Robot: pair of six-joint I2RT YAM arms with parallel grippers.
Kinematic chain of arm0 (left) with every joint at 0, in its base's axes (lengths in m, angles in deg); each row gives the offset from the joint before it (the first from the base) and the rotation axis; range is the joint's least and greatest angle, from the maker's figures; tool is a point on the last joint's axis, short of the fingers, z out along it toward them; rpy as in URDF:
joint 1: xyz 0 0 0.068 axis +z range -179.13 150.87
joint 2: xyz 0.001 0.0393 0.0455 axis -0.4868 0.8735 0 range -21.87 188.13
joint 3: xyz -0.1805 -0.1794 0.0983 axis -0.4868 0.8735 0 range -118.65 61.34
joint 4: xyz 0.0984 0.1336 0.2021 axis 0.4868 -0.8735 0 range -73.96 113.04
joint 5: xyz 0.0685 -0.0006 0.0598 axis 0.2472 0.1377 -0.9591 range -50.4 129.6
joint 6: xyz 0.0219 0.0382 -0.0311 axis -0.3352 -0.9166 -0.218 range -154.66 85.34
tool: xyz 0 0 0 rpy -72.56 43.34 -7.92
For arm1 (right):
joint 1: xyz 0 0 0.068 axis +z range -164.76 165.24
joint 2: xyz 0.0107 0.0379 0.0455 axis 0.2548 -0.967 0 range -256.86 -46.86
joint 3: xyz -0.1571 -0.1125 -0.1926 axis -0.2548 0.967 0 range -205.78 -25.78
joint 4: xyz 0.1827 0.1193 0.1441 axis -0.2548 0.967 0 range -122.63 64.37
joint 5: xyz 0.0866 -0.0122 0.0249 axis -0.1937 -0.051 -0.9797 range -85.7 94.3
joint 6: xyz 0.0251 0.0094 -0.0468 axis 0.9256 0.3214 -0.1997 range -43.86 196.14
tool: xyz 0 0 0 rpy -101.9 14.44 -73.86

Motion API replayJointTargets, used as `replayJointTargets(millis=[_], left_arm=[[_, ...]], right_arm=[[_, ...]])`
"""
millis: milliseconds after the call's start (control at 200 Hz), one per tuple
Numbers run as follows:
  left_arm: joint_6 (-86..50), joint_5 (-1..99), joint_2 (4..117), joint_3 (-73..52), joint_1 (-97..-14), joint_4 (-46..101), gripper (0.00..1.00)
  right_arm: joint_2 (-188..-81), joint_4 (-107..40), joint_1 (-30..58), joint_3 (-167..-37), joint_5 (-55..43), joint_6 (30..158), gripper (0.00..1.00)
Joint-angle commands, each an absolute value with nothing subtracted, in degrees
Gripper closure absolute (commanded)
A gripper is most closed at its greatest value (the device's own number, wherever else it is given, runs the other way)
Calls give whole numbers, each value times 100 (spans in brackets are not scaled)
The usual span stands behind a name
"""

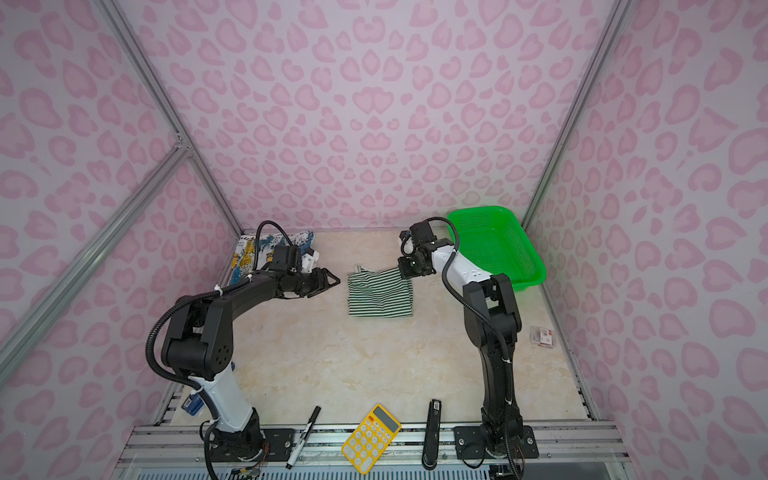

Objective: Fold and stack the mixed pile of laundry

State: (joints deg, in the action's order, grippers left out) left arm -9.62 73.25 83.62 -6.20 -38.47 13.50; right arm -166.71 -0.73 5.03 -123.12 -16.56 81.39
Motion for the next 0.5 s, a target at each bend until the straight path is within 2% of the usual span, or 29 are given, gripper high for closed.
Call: replayJointTargets(millis=[0, 165, 495], left_arm=[[-1124, 7417, 8428, -706, -3833, 1410, 40], [-1137, 7665, 8525, -761, -3847, 1497, 41], [-1381, 7623, 8563, -747, -4265, 1439, 34]], right_arm=[[-16314, -408, 499, -12011, -1451, 8354, 100], [-16160, -572, 438, -11788, -1146, 8637, 100], [-17280, -100, 53, -12285, -972, 9299, 99]])
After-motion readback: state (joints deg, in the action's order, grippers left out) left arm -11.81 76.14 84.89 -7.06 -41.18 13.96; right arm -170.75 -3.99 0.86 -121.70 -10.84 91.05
